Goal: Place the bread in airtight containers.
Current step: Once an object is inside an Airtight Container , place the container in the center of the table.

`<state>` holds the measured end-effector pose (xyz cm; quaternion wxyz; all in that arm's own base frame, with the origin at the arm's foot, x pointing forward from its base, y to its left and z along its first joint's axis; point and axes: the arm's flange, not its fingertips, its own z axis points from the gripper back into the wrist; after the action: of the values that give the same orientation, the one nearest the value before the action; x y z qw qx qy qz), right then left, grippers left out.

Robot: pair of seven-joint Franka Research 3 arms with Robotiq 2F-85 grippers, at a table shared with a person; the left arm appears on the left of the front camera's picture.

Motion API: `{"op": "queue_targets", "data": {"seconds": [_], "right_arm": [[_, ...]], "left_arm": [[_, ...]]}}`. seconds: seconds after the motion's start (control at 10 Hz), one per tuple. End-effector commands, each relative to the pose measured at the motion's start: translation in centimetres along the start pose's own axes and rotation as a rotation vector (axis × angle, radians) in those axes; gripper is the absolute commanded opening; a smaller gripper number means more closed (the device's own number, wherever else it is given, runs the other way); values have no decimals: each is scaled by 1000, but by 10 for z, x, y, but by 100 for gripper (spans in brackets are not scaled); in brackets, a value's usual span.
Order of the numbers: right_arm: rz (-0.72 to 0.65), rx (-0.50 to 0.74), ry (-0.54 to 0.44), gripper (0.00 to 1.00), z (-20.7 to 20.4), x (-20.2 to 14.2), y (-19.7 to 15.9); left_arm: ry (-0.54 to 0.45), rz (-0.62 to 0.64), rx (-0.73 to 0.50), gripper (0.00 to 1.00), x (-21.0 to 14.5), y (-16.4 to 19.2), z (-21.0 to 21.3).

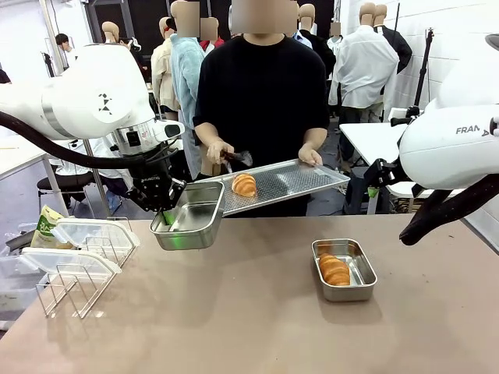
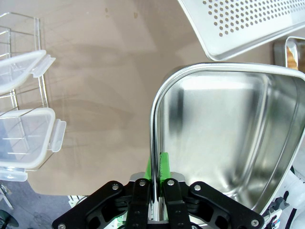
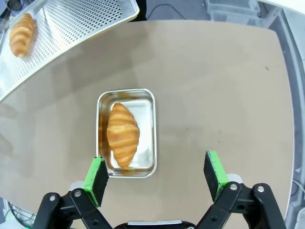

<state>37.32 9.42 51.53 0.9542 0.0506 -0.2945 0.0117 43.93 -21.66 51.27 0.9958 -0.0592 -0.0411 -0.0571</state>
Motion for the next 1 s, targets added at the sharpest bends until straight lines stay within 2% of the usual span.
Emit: {"op": "queue_targets", "data": {"seconds": [0.0,0.9], "right_arm": [[1,1,-4,100,0,0,1],[1,1,-4,100,0,0,1]], "left_arm": [[-6,3,9,0,0,2,4],[-6,3,9,0,0,2,4]]}}
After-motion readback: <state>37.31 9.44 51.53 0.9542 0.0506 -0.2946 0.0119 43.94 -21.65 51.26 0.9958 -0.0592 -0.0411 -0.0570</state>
